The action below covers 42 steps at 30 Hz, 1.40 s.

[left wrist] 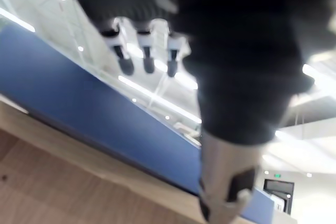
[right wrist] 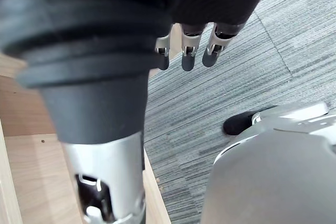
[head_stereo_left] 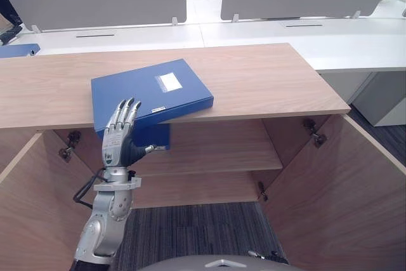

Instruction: Walk over to the cabinet, pick up the folder, carry it to the office cabinet, place the folder inside the office cabinet, then close the office cabinet door

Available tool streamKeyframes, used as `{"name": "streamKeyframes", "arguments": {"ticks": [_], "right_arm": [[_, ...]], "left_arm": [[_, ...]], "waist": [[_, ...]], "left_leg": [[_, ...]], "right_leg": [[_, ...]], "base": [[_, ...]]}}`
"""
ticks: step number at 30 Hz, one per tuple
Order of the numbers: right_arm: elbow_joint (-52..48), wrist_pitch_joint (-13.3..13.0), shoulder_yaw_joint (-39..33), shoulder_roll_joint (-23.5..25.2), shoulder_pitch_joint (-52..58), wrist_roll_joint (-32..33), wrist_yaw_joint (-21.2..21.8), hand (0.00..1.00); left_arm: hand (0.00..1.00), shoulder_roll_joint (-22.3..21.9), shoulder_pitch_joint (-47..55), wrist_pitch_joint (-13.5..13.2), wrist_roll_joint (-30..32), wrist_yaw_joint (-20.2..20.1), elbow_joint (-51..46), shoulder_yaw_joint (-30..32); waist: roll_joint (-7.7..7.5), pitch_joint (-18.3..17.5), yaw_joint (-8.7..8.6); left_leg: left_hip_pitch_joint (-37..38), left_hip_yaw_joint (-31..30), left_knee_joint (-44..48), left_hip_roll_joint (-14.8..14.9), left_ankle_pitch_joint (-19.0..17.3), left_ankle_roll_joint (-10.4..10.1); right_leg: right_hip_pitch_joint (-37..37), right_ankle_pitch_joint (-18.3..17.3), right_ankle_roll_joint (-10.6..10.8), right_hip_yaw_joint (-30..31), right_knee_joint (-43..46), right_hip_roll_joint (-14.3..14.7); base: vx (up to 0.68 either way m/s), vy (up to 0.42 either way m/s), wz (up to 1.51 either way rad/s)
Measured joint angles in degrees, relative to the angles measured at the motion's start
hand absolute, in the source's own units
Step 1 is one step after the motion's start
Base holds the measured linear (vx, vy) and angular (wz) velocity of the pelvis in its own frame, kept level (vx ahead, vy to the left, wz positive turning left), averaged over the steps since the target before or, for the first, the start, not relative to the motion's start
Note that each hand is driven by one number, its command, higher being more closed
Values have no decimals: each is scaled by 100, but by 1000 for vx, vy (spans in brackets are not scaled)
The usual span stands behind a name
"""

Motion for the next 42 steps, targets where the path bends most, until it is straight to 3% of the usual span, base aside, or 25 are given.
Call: {"name": "streamKeyframes", "arguments": {"ticks": [22, 42], "right_arm": [[-6, 1, -81, -4, 66, -1, 32, 0], [-15, 6, -128, -3, 101, -2, 99, 0]], "left_arm": [[0, 152, -171, 561, 399, 36, 313, 875], [0, 185, -437, 622, 543, -101, 558, 1030]], "waist": [[13, -8, 33], [18, -12, 8]], "left_leg": [[-7, 0, -1, -1, 0, -1], [-10, 53, -1, 1, -54, -22]], "right_leg": [[0, 0, -1, -2, -11, 1], [-1, 0, -3, 53, -76, 5]], "base": [[0, 0, 0], [0, 0, 0]]}}
